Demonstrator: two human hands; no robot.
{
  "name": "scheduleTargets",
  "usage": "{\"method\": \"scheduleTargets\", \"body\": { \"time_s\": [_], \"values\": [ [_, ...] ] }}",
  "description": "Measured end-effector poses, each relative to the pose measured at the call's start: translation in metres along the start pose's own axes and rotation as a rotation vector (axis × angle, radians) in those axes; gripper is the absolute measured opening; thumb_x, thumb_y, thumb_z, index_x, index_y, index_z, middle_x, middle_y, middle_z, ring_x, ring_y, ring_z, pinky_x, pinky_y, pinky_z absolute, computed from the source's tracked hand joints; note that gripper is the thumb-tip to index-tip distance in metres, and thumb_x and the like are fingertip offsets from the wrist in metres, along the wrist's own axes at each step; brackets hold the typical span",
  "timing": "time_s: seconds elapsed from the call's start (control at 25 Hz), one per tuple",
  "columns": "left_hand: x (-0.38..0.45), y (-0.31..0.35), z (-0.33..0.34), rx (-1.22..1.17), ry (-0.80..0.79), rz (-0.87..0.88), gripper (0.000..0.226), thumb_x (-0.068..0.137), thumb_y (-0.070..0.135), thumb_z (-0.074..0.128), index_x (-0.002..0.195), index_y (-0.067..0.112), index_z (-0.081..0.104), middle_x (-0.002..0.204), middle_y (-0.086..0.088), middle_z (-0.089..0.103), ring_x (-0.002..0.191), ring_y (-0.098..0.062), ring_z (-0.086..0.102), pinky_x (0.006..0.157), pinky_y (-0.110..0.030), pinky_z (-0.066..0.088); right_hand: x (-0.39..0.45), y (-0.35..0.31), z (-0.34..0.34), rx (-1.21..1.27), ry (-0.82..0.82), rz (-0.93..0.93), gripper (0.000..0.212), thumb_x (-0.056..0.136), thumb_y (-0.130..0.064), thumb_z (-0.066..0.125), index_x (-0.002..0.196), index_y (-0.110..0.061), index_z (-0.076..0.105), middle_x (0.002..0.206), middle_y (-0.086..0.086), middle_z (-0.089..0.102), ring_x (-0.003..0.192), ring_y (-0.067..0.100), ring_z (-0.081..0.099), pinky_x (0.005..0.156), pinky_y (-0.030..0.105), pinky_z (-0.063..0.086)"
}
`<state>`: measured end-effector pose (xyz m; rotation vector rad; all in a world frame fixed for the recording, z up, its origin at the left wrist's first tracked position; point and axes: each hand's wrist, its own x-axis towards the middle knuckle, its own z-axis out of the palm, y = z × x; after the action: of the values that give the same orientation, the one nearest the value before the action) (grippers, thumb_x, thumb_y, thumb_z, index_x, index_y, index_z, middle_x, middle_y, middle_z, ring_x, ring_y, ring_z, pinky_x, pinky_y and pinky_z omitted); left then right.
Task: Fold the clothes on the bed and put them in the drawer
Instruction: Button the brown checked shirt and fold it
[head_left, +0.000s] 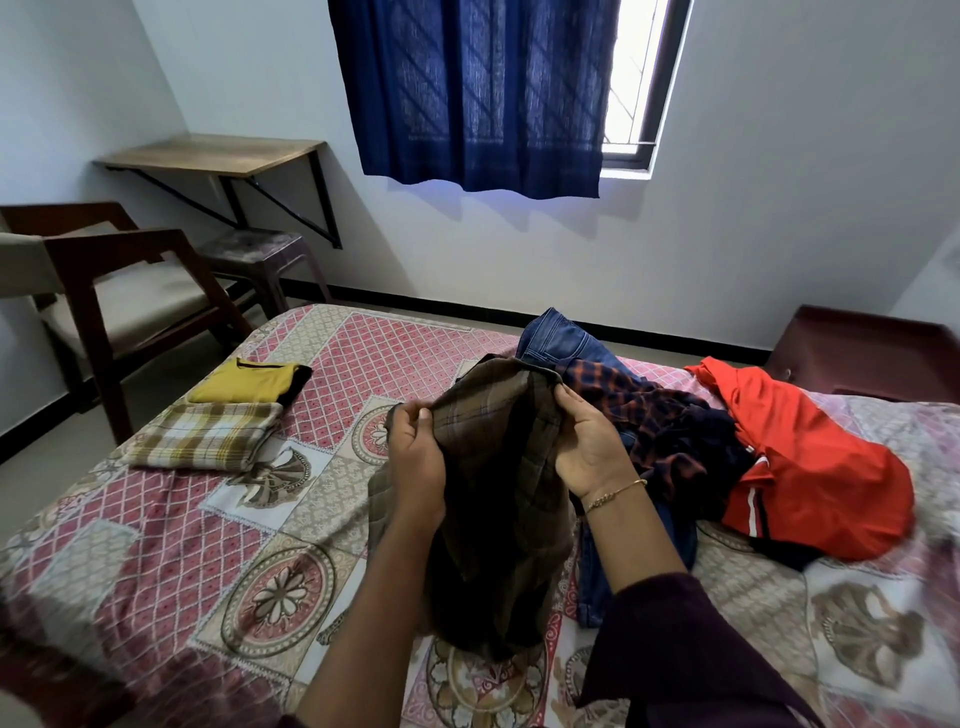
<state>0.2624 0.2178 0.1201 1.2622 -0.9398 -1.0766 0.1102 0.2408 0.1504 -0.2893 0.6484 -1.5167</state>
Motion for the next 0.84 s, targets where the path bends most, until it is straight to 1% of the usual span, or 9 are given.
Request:
{"method": "scheduleTargets", "body": {
  "time_s": [0.12, 0.2, 0.28, 0.36, 0.4, 0.56, 0.64, 0.76, 0.84],
  "values": [
    [0.003, 0.004, -0.003, 0.155, -0.041, 0.155, 0.022, 0.099, 0.016, 0.042, 0.086, 0.033, 0.046, 0.085, -0.005, 0.051, 0.077, -0.021, 0.049, 0.07, -0.037, 0.04, 0.001, -0.002, -0.002, 0.008, -0.024, 0.04, 0.027, 0.098, -0.011, 0.036, 0.095, -0.005, 0.063, 0.077, 0.008, 0.072, 0.07, 0.018, 0.071, 0.064, 0.03, 0.059],
    [-0.005, -0.001, 0.0, 0.356, -0.07, 0.378, 0.008, 0.095, 0.029, 0.047, 0.09, 0.023, 0.049, 0.092, -0.003, 0.045, 0.087, -0.018, 0.042, 0.078, -0.032, 0.032, 0.001, -0.003, -0.003, 0.029, -0.02, 0.064, 0.028, 0.098, -0.012, 0.036, 0.095, -0.004, 0.062, 0.076, 0.009, 0.072, 0.069, 0.019, 0.071, 0.063, 0.031, 0.059],
    [-0.016, -0.006, 0.006, 0.58, -0.026, 0.661, 0.035, 0.086, 0.045, 0.049, 0.086, 0.01, 0.056, 0.095, -0.002, 0.044, 0.09, -0.013, 0.038, 0.079, -0.022, 0.027, 0.003, -0.002, -0.003, 0.02, -0.028, 0.084, 0.028, 0.098, -0.015, 0.037, 0.1, -0.003, 0.062, 0.082, 0.01, 0.071, 0.073, 0.02, 0.071, 0.07, 0.035, 0.059],
    [-0.022, -0.007, 0.016, 0.65, -0.03, 0.874, 0.036, 0.083, 0.042, 0.056, 0.079, 0.007, 0.058, 0.085, -0.003, 0.05, 0.078, -0.012, 0.044, 0.068, -0.016, 0.031, 0.005, 0.0, -0.003, -0.011, -0.029, 0.099, 0.029, 0.098, -0.017, 0.038, 0.106, -0.001, 0.061, 0.09, 0.012, 0.069, 0.078, 0.022, 0.07, 0.077, 0.037, 0.056],
    [-0.024, -0.007, 0.019, 0.662, -0.062, 0.89, 0.033, 0.083, 0.038, 0.058, 0.08, 0.006, 0.059, 0.082, -0.004, 0.054, 0.072, -0.013, 0.049, 0.064, -0.014, 0.034, 0.007, 0.0, -0.002, -0.02, -0.024, 0.102, 0.03, 0.098, -0.018, 0.039, 0.108, 0.0, 0.061, 0.092, 0.013, 0.069, 0.079, 0.022, 0.07, 0.078, 0.036, 0.056],
    [-0.024, -0.004, 0.034, 0.546, -0.14, 0.562, 0.025, 0.087, 0.022, 0.066, 0.101, 0.001, 0.065, 0.095, -0.005, 0.059, 0.087, -0.013, 0.054, 0.074, -0.025, 0.045, 0.006, -0.005, 0.002, -0.009, -0.025, 0.097, 0.029, 0.099, -0.015, 0.037, 0.105, 0.0, 0.061, 0.084, 0.011, 0.071, 0.074, 0.019, 0.071, 0.074, 0.032, 0.057],
    [-0.018, -0.002, 0.033, 0.384, -0.188, 0.34, 0.012, 0.092, 0.014, 0.058, 0.094, 0.006, 0.066, 0.086, -0.001, 0.061, 0.085, -0.018, 0.058, 0.076, -0.024, 0.047, 0.005, -0.011, 0.002, -0.009, -0.015, 0.083, 0.028, 0.099, -0.011, 0.035, 0.098, -0.002, 0.061, 0.076, 0.009, 0.072, 0.067, 0.018, 0.07, 0.066, 0.029, 0.058],
    [-0.004, 0.009, 0.03, -0.016, -0.189, -0.043, 0.023, 0.099, 0.017, 0.046, 0.083, 0.011, 0.062, 0.085, -0.007, 0.064, 0.088, -0.024, 0.059, 0.083, -0.033, 0.048, 0.008, -0.017, -0.001, 0.044, 0.043, 0.029, 0.025, 0.098, -0.006, 0.036, 0.095, -0.006, 0.061, 0.071, 0.008, 0.071, 0.063, 0.016, 0.07, 0.062, 0.027, 0.058],
    [-0.003, 0.016, 0.03, -0.198, -0.262, -0.168, 0.021, 0.1, 0.015, 0.044, 0.088, 0.013, 0.061, 0.088, -0.008, 0.065, 0.088, -0.021, 0.061, 0.084, -0.034, 0.05, 0.011, -0.017, -0.003, 0.093, 0.085, 0.008, 0.024, 0.097, -0.003, 0.037, 0.094, -0.01, 0.059, 0.068, 0.006, 0.07, 0.059, 0.015, 0.069, 0.058, 0.027, 0.058]
  ]
}}
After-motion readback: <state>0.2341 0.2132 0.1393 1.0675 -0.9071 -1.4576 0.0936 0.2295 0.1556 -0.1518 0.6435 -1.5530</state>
